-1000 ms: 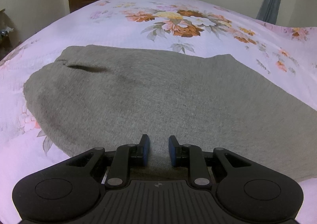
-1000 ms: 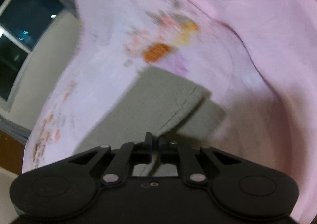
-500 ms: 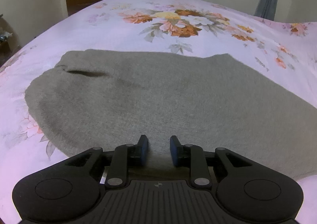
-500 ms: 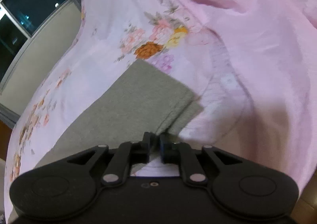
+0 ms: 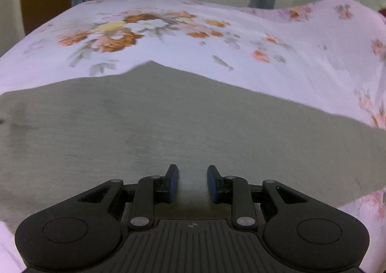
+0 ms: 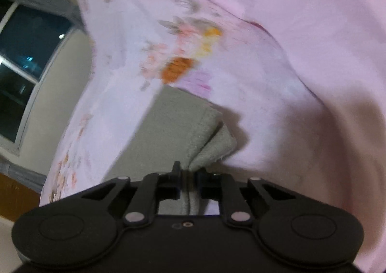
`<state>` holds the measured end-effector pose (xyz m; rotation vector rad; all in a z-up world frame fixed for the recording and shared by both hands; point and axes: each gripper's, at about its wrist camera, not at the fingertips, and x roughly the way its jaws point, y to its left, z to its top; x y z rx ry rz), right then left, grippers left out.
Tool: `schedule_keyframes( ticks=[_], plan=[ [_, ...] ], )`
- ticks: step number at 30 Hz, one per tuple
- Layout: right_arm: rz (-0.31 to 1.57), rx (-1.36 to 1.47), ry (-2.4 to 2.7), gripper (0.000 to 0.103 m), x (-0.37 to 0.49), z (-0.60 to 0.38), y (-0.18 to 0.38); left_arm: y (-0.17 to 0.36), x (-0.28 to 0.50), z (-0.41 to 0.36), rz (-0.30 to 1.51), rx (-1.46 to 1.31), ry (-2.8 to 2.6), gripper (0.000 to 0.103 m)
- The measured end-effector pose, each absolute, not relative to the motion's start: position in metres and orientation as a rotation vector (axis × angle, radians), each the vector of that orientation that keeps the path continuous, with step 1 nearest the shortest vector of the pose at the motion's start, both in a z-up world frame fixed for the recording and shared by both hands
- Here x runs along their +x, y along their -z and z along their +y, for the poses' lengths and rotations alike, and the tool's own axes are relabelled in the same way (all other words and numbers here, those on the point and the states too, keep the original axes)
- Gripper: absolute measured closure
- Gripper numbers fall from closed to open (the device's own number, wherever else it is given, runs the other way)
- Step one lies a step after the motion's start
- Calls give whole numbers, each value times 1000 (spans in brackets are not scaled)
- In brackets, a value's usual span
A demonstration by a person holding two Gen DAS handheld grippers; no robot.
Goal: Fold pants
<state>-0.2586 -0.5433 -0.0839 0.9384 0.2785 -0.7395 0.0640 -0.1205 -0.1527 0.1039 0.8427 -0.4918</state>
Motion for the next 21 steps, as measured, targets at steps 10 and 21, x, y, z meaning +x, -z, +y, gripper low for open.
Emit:
schedule_keyframes(
  ticks=[10,21],
  plan=[
    [469,815,793,90,-263,-554,103,157,52,-120,851,130,495,76],
    [416,499,712,69,-225,-512,43,128,52,-202,840,98,681,76]
  ],
)
